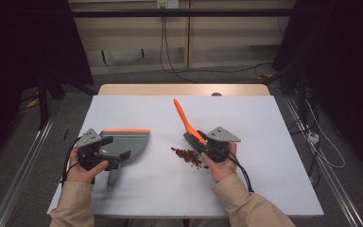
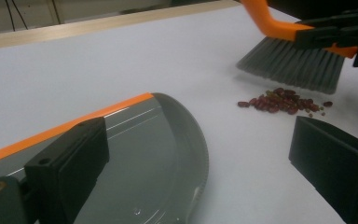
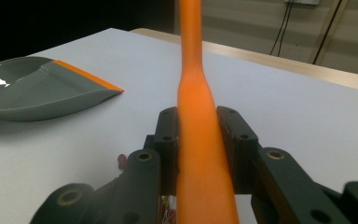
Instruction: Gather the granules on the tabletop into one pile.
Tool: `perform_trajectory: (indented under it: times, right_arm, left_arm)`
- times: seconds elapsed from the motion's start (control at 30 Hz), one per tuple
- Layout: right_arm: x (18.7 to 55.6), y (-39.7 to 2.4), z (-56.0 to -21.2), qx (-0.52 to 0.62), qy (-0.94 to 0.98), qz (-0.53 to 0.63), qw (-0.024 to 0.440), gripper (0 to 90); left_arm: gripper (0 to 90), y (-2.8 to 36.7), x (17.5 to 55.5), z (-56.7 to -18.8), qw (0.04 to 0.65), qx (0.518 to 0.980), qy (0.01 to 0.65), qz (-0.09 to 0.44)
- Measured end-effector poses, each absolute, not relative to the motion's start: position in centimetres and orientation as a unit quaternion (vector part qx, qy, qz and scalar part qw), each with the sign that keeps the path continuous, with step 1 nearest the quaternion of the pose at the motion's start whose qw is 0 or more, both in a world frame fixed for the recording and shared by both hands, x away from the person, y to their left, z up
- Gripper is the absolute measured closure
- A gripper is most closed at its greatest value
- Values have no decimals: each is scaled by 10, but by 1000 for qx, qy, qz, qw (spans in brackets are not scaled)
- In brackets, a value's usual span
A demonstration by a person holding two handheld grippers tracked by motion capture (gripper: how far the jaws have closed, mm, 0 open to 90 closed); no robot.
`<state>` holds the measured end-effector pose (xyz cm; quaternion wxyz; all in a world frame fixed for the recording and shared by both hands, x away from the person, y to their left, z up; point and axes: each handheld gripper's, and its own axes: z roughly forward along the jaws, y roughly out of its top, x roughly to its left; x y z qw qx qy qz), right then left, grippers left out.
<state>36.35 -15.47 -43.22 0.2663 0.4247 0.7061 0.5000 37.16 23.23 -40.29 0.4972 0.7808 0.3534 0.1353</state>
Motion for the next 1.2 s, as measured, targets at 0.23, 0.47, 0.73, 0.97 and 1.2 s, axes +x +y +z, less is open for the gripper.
perform_trajectory:
  times: [0.23, 0.47, 0.73, 0.97, 1.2]
  right_arm:
    - [337, -171, -435, 426, 712, 484, 277, 713]
    - [330, -166, -446, 435, 701, 487, 286, 713]
    - [342, -141, -449, 423, 700, 496, 291, 712]
    - [346, -149, -440, 425, 695, 509, 278, 712]
    - [357, -146, -423, 405, 706, 514, 271, 712]
  left_arm:
    - [46, 231, 371, -403, 496, 783, 352, 135]
    - [46, 228, 371, -402, 498, 782, 349, 134]
    - [46, 232, 371, -403, 497, 781, 353, 133]
    - [46, 232, 372, -404, 495, 783, 352, 132]
    - [46, 232, 372, -404, 495, 783, 353, 132]
